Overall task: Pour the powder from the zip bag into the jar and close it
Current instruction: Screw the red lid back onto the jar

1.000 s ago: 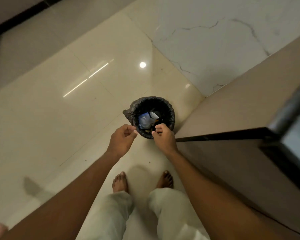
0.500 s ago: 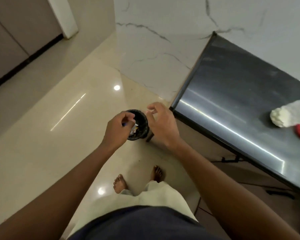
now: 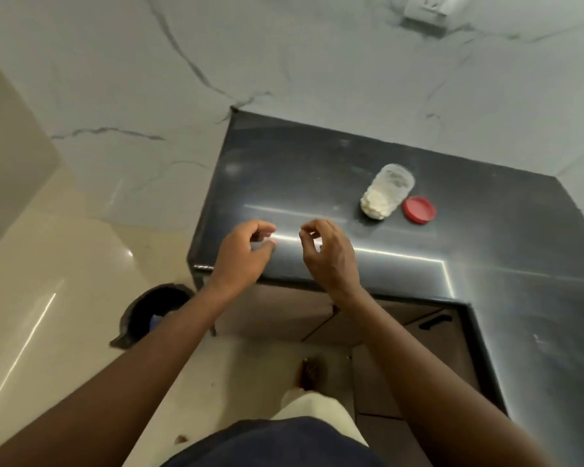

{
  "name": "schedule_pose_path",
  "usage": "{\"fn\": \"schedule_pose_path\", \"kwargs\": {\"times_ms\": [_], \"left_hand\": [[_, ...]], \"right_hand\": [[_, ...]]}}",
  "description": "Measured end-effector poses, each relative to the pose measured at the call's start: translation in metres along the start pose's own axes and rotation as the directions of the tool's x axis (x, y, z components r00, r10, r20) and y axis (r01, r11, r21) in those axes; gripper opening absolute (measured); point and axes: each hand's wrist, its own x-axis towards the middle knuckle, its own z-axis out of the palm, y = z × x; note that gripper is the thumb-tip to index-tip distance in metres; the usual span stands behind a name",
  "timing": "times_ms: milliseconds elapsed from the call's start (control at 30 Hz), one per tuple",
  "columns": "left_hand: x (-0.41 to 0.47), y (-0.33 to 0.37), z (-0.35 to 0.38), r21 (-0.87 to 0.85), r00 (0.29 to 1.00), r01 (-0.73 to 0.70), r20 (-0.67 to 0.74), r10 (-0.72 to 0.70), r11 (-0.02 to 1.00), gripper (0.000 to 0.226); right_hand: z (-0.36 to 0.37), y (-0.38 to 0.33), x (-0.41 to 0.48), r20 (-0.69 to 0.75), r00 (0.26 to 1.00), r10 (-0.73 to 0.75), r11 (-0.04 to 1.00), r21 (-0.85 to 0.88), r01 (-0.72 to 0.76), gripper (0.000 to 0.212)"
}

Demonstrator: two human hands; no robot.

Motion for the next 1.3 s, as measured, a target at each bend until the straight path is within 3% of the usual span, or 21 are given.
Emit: {"fn": "schedule_pose_path", "kwargs": {"times_ms": [200, 433, 500, 567, 633, 700, 800, 900, 967, 1033, 1133, 1200, 1300], "left_hand": [[0.060, 0.045, 0.095, -0.010, 0.996, -0.014, 0.083, 0.015, 1.000, 0.028], [0.126, 0.079, 0.190, 0.009, 0.985, 0.068, 0.160, -0.069, 0.998, 0.076], [0.140, 0.086, 0.210, 0.029, 0.982, 0.080, 0.171, -0.084, 0.996, 0.090], [0.153, 0.091, 0.227, 0.044, 0.979, 0.089, 0.180, -0.095, 0.995, 0.102], [0.163, 0.096, 0.241, 0.033, 0.977, 0.090, 0.191, -0.094, 0.995, 0.109], [0.171, 0.098, 0.251, 0.004, 0.975, 0.069, 0.213, -0.068, 0.998, 0.108], [0.179, 0.096, 0.263, -0.035, 0.980, 0.047, 0.193, -0.039, 0.998, 0.101], [0.183, 0.089, 0.267, -0.030, 0.988, 0.033, 0.153, -0.028, 0.999, 0.095], [0.183, 0.085, 0.268, -0.006, 0.990, 0.027, 0.136, -0.026, 1.000, 0.091], [0.183, 0.083, 0.269, 0.017, 0.991, 0.030, 0.130, -0.032, 0.999, 0.088], [0.186, 0.078, 0.271, 0.039, 0.989, 0.032, 0.144, -0.037, 0.999, 0.087], [0.188, 0.077, 0.270, 0.051, 0.986, 0.030, 0.160, -0.038, 0.998, 0.087], [0.191, 0.075, 0.267, 0.076, 0.982, 0.017, 0.189, -0.031, 0.997, 0.086]], "right_hand": [[-0.062, 0.101, 0.043, 0.007, 1.000, 0.029, 0.996, -0.082, -0.028, 0.008], [-0.117, 0.207, 0.108, -0.030, 1.000, -0.003, 0.986, -0.165, -0.002, 0.003], [-0.125, 0.230, 0.126, -0.018, 1.000, -0.015, 0.978, -0.209, 0.011, 0.016], [-0.129, 0.251, 0.145, 0.144, 0.987, 0.066, 0.955, -0.297, -0.021, 0.045], [-0.131, 0.269, 0.162, 0.367, 0.911, 0.190, 0.907, -0.420, -0.021, 0.077], [-0.130, 0.284, 0.177, 0.524, 0.791, 0.314, 0.844, -0.535, 0.020, 0.093], [-0.127, 0.299, 0.191, 0.609, 0.696, 0.381, 0.809, -0.584, 0.067, 0.081], [-0.128, 0.302, 0.197, 0.546, 0.763, 0.347, 0.824, -0.566, 0.030, 0.077], [-0.133, 0.301, 0.196, 0.412, 0.854, 0.318, 0.860, -0.505, -0.076, 0.082], [-0.142, 0.296, 0.194, 0.202, 0.934, 0.294, 0.928, -0.295, -0.228, 0.081], [-0.153, 0.272, 0.196, -0.023, 0.930, 0.368, 0.908, 0.225, -0.354, 0.062], [-0.154, 0.254, 0.197, -0.055, 0.942, 0.330, 0.884, 0.369, -0.288, 0.045], [-0.147, 0.235, 0.193, 0.062, 0.996, 0.068, 0.981, 0.180, -0.078, 0.039]]}}
